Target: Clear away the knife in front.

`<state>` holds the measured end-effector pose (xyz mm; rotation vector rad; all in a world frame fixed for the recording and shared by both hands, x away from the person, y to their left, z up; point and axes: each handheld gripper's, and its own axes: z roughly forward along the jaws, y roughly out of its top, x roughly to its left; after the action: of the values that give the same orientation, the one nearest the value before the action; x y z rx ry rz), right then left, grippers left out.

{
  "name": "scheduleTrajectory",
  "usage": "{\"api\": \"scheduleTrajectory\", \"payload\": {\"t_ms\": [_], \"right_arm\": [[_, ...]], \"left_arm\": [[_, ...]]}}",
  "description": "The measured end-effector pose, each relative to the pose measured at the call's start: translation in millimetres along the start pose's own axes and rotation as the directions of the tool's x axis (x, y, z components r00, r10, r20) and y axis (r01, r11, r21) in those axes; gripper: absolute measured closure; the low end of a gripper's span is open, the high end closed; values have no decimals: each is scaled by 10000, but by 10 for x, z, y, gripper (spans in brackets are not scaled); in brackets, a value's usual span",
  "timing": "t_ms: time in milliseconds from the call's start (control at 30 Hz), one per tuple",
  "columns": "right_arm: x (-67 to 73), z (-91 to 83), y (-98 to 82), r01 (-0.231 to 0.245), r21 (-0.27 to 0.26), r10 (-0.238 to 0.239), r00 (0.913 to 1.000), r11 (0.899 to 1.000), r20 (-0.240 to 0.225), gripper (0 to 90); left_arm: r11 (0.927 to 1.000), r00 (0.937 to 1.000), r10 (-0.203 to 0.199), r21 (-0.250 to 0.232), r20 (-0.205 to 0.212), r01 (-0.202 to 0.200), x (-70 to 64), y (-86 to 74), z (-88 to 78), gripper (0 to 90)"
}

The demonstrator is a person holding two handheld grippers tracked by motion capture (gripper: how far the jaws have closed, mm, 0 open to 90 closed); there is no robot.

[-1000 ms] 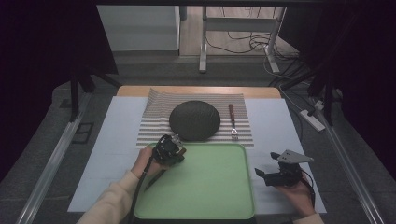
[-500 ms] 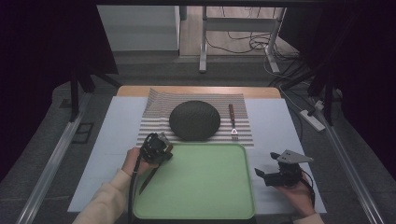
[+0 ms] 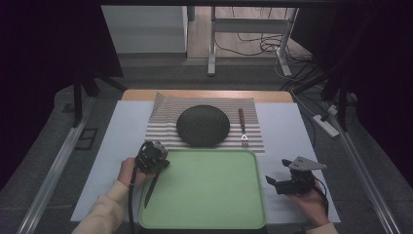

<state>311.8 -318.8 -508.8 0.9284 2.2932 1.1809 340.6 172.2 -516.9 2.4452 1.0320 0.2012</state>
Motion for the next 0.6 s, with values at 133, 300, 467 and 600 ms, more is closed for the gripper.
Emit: {"api": "scheduleTrajectory", "payload": {"t_ms": [133, 300, 467, 600], "right_arm": [[-4, 1, 1, -34, -7, 34, 10000, 10000, -2, 78], [0, 6, 2, 7, 5, -7, 10000, 10000, -2, 79], [-2, 4, 2, -15, -16, 15, 10000, 10000, -5, 79], [-2, 4, 3, -4, -47, 4, 10000, 10000, -1, 79]], "left_arm": [[9996, 9996, -264, -58, 20, 264, 41, -87, -37, 888], [9988, 9990, -454, -172, 59, 455, 51, -175, -84, 888], [9984, 9987, -511, -250, 52, 512, 48, -200, -105, 888], [9976, 9987, -468, -528, -223, 456, 36, -190, -129, 888]]}}
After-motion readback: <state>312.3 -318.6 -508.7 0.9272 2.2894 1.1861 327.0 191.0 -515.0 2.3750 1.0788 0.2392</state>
